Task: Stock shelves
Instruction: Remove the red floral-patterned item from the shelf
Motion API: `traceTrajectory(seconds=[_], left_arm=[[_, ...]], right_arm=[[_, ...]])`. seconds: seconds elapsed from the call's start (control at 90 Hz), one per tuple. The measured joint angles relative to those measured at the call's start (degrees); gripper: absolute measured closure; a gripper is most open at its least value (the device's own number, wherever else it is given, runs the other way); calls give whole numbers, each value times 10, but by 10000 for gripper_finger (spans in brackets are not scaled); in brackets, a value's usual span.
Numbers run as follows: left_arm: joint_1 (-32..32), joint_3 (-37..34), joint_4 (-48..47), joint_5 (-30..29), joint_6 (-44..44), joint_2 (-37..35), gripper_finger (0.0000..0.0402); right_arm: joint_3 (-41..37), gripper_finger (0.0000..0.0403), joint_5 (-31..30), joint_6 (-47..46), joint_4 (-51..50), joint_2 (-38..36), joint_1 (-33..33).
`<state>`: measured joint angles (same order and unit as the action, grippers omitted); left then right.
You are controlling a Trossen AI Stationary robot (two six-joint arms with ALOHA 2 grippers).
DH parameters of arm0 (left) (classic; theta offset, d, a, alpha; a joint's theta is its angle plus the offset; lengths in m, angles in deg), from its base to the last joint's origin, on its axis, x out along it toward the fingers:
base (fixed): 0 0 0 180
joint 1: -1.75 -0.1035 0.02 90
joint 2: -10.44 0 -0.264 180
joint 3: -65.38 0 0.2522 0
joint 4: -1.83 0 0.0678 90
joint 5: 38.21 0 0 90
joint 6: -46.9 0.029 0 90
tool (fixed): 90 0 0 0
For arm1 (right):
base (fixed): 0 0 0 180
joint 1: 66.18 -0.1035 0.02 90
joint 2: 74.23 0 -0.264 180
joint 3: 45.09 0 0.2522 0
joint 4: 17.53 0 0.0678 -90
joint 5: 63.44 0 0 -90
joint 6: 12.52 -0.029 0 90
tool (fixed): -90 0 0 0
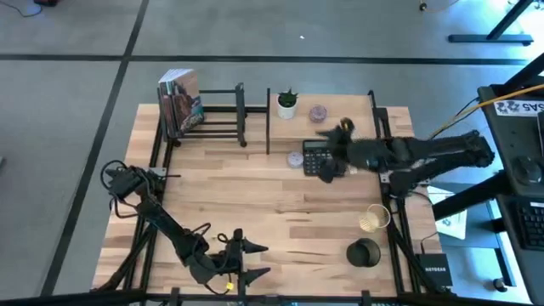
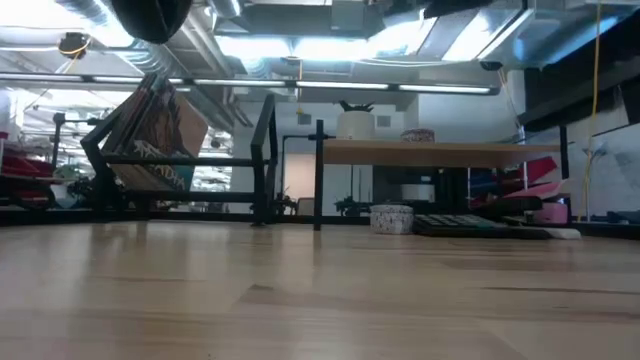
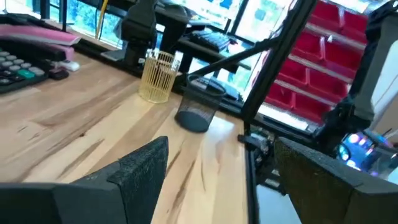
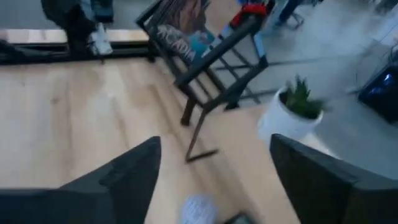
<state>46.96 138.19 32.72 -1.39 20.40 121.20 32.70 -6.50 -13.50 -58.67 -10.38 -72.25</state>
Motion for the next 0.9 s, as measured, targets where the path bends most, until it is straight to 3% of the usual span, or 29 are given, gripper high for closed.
traceTrajectory(seconds=[0.211,0.344,0.522,0.722,0.9], left_arm=[[11,0,-5,-36,51,0,126],[17,0,-1,-53,66,0,126],[-12,0,-8,-71,77,0,126],[-53,0,-71,-177,34,-1,126],[-69,0,-94,-226,3,-1,126]], right_arm=[[-34,82,94,106,68,-19,123],[-73,81,138,114,152,-53,195],[-107,81,224,133,178,-76,257],[-129,81,313,177,217,-76,308],[-151,81,330,201,269,-79,349]])
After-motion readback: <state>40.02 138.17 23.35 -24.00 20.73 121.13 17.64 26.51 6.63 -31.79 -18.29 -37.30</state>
